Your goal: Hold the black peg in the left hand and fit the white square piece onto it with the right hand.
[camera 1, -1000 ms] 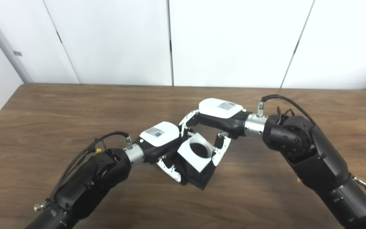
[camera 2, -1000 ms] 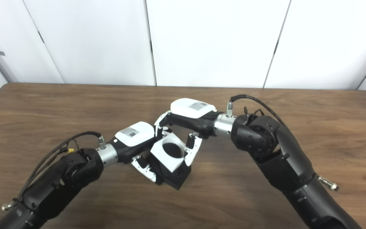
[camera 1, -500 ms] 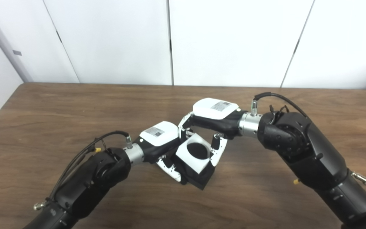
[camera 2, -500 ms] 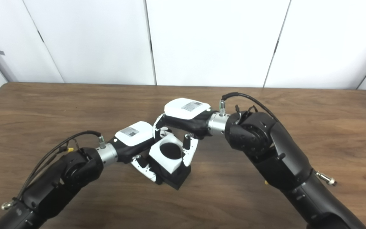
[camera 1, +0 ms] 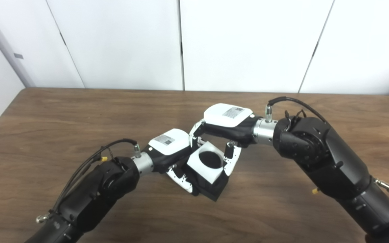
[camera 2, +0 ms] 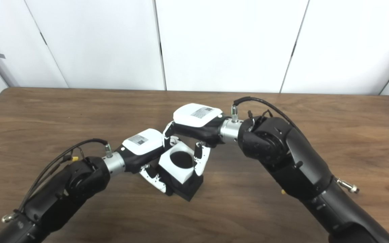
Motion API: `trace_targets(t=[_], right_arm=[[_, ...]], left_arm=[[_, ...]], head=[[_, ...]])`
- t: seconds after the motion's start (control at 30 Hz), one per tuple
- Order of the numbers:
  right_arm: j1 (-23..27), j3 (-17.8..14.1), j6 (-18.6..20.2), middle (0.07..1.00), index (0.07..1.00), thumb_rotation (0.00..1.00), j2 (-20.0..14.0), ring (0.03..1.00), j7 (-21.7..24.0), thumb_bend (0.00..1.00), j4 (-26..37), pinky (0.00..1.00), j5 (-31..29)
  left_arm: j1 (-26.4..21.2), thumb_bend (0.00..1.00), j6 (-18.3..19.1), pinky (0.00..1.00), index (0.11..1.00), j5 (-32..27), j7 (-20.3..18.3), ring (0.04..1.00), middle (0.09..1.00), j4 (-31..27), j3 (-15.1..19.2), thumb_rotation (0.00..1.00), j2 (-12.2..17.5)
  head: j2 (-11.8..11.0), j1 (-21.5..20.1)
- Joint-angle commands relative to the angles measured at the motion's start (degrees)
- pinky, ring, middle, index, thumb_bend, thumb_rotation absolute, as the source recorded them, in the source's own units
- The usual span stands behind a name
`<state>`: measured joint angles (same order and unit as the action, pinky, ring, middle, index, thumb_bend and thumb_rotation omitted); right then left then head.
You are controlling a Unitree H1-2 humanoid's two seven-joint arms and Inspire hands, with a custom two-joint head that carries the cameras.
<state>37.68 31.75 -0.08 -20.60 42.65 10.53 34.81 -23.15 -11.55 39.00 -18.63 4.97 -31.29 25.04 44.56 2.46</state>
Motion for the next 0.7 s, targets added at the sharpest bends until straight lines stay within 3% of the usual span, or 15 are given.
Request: trace_targets(t=[0.0,0.07,0.1,0.13,0.2,0.47,0.67], right_arm=[[0.4,3.5,-0.6,0.769,0.486,0.15,1.0,0.8,4.6,0.53,0.9,0.77,-0.5],[0.5,3.9,-0.3,0.773,0.49,0.15,0.8,0.799,5.0,0.52,1.0,0.77,-0.2],[0.6,4.1,0.0,0.778,0.557,0.23,0.7,0.8,5.2,0.72,1.1,0.77,0.0],[0.8,4.3,0.2,0.785,0.607,0.28,0.7,0.802,5.5,0.82,1.2,0.77,0.2],[1.0,4.6,0.8,0.803,0.673,0.33,0.5,0.811,5.9,0.92,1.4,0.78,0.4],[1.3,4.8,1.3,0.831,0.762,0.38,-0.1,0.827,6.6,1.0,1.7,0.77,0.9],[1.2,4.4,1.9,0.84,0.746,0.37,0.0,0.836,7.1,0.99,1.8,0.77,0.8]], left_arm=[[0.5,0.52,1.5,0.77,0.489,4.3,-4.0,0.893,0.856,1.4,-2.7,0.08,-0.2],[0.4,0.52,1.1,0.77,0.489,4.3,-3.7,0.891,0.844,1.7,-2.7,0.08,-0.2],[0.4,0.52,1.0,0.77,0.489,4.2,-3.6,0.889,0.838,1.9,-2.7,0.08,-0.2],[0.3,0.52,0.9,0.77,0.489,4.2,-3.6,0.885,0.83,2.0,-2.7,0.08,-0.3],[0.3,0.52,0.9,0.77,0.49,4.1,-3.5,0.885,0.825,2.1,-2.7,0.08,-0.3],[0.2,0.52,0.7,0.79,0.489,4.2,-3.4,0.901,0.846,2.2,-2.6,0.08,-0.4],[0.1,0.52,1.0,0.8,0.49,4.0,-3.8,0.908,0.88,2.0,-2.7,0.08,-0.3]], head=[[0.1,0.1],[0.1,0.1],[0.1,0.1],[0.1,0.1],[0.1,0.1],[0.1,0.0],[0.2,0.0]])
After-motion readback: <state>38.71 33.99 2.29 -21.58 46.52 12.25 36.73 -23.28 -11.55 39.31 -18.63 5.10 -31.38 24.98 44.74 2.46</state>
